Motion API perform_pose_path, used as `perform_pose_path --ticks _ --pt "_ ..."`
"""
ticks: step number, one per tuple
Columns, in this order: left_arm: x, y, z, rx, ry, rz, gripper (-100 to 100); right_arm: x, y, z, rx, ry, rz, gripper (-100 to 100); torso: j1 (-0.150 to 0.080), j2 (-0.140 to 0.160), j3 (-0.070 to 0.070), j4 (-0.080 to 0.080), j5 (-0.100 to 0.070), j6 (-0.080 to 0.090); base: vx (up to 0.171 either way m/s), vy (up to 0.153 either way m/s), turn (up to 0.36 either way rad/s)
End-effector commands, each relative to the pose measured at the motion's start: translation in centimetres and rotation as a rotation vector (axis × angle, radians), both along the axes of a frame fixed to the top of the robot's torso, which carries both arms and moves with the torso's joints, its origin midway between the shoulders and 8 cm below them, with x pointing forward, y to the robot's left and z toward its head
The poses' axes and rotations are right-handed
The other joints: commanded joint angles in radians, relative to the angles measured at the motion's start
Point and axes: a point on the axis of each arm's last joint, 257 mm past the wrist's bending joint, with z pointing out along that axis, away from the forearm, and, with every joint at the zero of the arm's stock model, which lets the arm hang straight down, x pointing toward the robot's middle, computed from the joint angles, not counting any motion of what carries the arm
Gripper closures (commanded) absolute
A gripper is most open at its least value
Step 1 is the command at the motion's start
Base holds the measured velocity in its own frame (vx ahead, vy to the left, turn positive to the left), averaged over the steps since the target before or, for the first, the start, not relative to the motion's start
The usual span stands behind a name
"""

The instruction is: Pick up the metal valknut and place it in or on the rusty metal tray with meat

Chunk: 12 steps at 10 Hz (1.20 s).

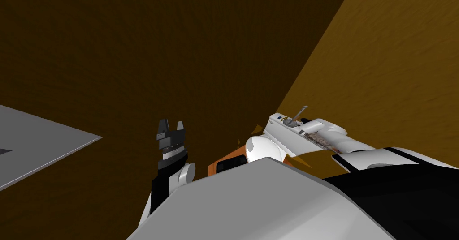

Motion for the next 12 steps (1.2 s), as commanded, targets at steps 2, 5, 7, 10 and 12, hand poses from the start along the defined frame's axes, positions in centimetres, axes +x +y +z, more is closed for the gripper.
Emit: perform_pose_path --ticks 2,5,7,10,12 --pt "0.00 0.00 0.00 0.000 0.000 0.000 0 -0.24 0.80 -1.11 0.017 0.034 -0.012 100 -0.001 0.001 0.000 -0.001 -0.003 0.000 -0.062 0.094 0.014" --pt "0.00 0.00 0.00 0.000 0.000 0.000 0 -0.24 1.06 -0.65 0.023 0.058 -0.026 100 -0.008 -0.003 -0.002 -0.002 -0.005 0.000 0.001 0.000 0.006" --pt "0.00 0.01 0.00 0.000 0.000 0.000 0 -0.24 1.06 -0.65 0.023 0.058 -0.026 100 -0.009 -0.003 -0.003 -0.002 -0.005 0.000 -0.001 -0.001 -0.003" --pt "0.00 0.00 0.00 0.000 0.000 0.000 0 -0.24 1.06 -0.65 0.023 0.058 -0.026 100 -0.009 -0.004 -0.003 -0.002 -0.005 0.000 0.000 0.000 0.000" --pt "0.00 0.00 0.00 0.000 0.000 0.000 0 -0.24 1.06 -0.65 0.023 0.058 -0.026 100 -0.009 -0.003 -0.002 -0.002 -0.005 0.001 -0.003 -0.002 -0.007"
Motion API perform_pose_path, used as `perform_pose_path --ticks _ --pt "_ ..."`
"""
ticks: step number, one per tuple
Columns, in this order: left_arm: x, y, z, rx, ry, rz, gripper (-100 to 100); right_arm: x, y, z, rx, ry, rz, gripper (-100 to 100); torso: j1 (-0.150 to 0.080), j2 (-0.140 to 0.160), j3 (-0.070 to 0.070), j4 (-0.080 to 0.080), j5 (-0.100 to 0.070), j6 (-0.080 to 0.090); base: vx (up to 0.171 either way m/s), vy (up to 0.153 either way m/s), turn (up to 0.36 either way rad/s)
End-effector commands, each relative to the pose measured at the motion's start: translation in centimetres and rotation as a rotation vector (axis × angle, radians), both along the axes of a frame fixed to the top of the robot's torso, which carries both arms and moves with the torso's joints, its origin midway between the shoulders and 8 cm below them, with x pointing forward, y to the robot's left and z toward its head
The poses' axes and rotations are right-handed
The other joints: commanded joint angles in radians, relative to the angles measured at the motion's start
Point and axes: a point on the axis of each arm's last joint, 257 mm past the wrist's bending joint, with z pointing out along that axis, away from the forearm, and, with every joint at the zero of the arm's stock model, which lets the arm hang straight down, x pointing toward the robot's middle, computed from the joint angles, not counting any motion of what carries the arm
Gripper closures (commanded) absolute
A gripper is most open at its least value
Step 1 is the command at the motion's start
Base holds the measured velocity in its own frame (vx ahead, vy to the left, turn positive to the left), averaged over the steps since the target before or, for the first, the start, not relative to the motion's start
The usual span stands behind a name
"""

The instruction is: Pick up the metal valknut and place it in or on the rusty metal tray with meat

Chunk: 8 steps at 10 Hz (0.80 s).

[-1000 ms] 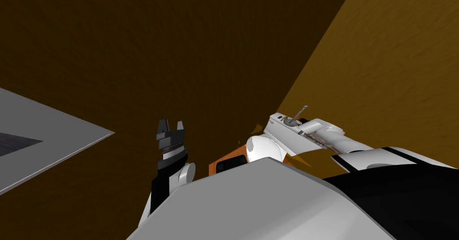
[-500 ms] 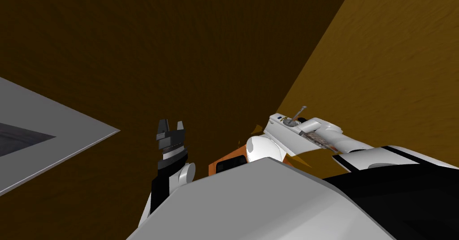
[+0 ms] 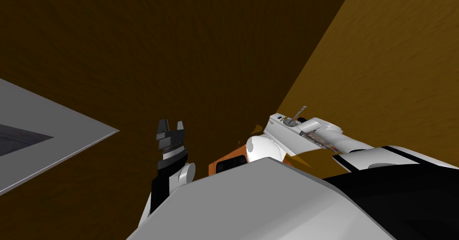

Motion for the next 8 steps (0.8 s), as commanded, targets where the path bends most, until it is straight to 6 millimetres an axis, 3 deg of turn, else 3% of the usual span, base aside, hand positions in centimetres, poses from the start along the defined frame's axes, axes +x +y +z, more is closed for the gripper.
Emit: perform_pose_path --ticks 1,2,3,4,6,8 --pt "0.0 0.0 0.0 0.000 0.000 0.000 0 -0.1 0.0 0.0 0.000 0.000 -0.002 100 0.000 0.000 0.000 0.000 0.000 0.000 -0.019 0.000 -0.001" --pt "0.0 0.0 0.0 0.000 0.000 0.000 0 -0.1 0.0 0.0 0.000 0.000 -0.002 100 0.000 0.001 0.001 0.000 0.000 0.000 0.000 0.000 0.000" --pt "0.0 0.0 0.0 0.000 0.000 0.000 0 1.1 -0.7 2.6 -0.024 -0.029 0.012 100 0.000 0.001 0.001 0.000 0.000 0.001 -0.043 0.002 0.027" --pt "0.0 0.0 0.0 0.000 0.000 0.000 0 1.1 -0.7 2.6 -0.024 -0.029 0.012 100 0.000 0.002 0.001 0.001 0.002 0.000 -0.054 -0.002 0.046" --pt "0.0 0.0 0.0 0.000 0.000 0.000 0 2.4 -1.4 6.2 -0.052 -0.064 0.024 100 0.002 0.005 0.004 0.002 0.003 0.001 -0.074 -0.002 0.009" --pt "0.0 0.0 0.0 0.000 0.000 0.000 0 2.7 -1.5 6.9 -0.057 -0.070 0.026 100 0.002 0.007 0.005 0.003 0.002 0.002 -0.047 -0.005 0.001"
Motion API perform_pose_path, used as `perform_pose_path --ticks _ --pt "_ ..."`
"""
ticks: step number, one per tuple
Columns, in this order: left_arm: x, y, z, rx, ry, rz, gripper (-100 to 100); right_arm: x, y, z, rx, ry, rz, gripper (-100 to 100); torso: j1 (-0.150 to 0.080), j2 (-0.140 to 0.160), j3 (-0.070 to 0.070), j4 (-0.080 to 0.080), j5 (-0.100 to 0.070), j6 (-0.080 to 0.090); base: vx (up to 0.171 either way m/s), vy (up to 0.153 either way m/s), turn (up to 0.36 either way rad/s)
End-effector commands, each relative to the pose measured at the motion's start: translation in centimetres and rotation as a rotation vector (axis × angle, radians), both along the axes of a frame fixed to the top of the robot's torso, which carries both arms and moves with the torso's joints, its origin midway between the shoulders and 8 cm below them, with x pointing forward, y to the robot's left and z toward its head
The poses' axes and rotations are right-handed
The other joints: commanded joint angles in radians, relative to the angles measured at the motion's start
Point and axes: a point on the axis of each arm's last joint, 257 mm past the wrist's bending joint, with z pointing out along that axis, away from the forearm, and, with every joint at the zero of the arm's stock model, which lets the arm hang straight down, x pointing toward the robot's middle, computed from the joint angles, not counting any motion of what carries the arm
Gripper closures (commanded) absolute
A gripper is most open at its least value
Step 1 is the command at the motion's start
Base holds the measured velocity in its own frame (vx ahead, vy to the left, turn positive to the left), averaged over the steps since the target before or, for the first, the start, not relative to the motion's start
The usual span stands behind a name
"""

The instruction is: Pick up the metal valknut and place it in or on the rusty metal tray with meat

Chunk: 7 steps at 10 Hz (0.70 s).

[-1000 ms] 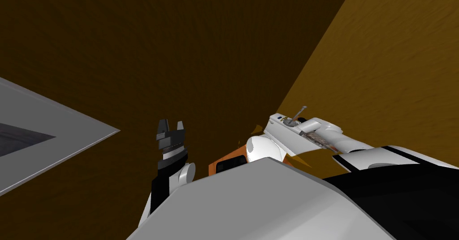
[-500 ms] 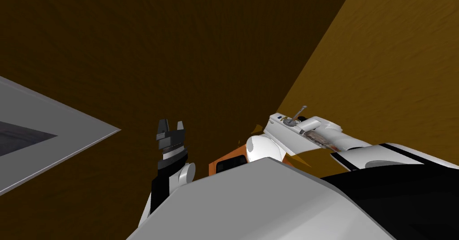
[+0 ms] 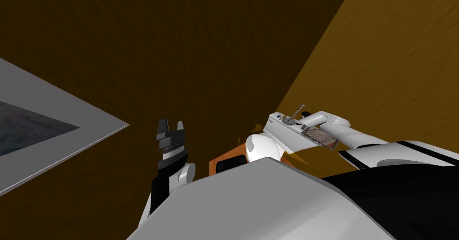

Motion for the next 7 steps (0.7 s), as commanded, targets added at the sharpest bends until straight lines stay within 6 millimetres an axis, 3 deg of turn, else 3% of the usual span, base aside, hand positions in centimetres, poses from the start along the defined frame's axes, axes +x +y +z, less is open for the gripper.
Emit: perform_pose_path --ticks 1,3,7 --pt "0.0 0.0 0.0 0.000 0.000 0.000 0 0.9 -0.1 2.5 -0.013 -0.022 0.006 100 0.000 0.000 0.000 0.000 0.000 0.000 -0.064 -0.020 -0.001" --pt "0.0 0.0 0.0 0.000 0.000 0.000 0 1.7 0.0 4.5 -0.016 -0.037 0.010 100 -0.001 0.003 0.002 0.001 0.001 0.000 -0.094 -0.056 -0.009" --pt "0.0 0.0 0.0 0.000 0.000 0.000 0 2.5 0.7 6.7 0.004 -0.046 0.006 100 -0.003 0.006 0.004 0.002 0.000 0.003 -0.098 -0.062 -0.050"
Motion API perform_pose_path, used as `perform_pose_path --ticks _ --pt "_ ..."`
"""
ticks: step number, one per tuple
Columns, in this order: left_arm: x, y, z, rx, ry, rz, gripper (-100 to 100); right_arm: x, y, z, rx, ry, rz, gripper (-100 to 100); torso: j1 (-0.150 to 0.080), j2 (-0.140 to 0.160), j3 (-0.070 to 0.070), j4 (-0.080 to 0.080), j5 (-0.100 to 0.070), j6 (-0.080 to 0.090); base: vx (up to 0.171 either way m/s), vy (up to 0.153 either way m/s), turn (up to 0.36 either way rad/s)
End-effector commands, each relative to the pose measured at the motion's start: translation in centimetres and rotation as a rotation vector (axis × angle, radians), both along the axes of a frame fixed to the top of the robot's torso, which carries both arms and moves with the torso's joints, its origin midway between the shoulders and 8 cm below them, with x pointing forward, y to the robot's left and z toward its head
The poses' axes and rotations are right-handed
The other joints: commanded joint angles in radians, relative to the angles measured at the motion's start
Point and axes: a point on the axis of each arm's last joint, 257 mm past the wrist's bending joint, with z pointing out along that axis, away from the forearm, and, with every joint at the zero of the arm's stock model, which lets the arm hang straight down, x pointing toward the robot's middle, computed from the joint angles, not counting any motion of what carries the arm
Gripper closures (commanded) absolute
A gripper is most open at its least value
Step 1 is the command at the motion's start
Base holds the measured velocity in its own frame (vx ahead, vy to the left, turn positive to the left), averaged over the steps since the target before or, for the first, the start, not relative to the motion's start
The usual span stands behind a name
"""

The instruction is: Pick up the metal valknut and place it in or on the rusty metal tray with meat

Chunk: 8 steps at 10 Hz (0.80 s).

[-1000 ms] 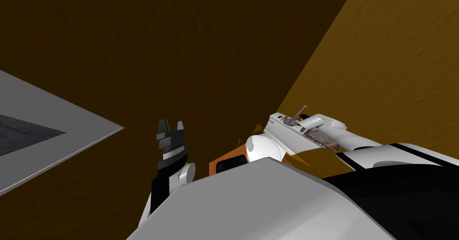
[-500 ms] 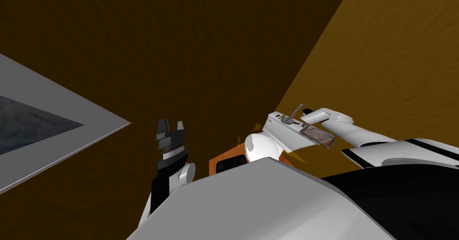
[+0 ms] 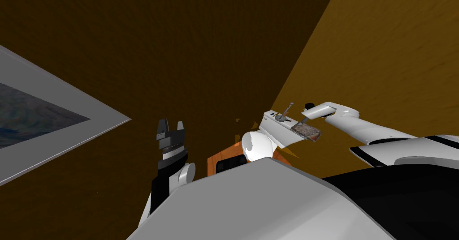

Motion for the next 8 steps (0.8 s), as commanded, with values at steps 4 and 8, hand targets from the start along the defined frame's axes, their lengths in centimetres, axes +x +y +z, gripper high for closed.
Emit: perform_pose_path --ticks 4,8 --pt "0.0 0.0 0.0 0.000 0.000 0.000 0 0.6 1.7 -0.1 0.056 0.019 -0.004 100 -0.001 -0.005 -0.003 -0.001 0.000 -0.001 -0.046 -0.085 -0.032" --pt "0.0 0.0 0.0 0.000 0.000 0.000 0 0.6 2.5 -0.9 0.084 0.037 -0.005 100 0.006 -0.009 -0.006 -0.003 0.001 -0.003 -0.007 -0.012 0.015"
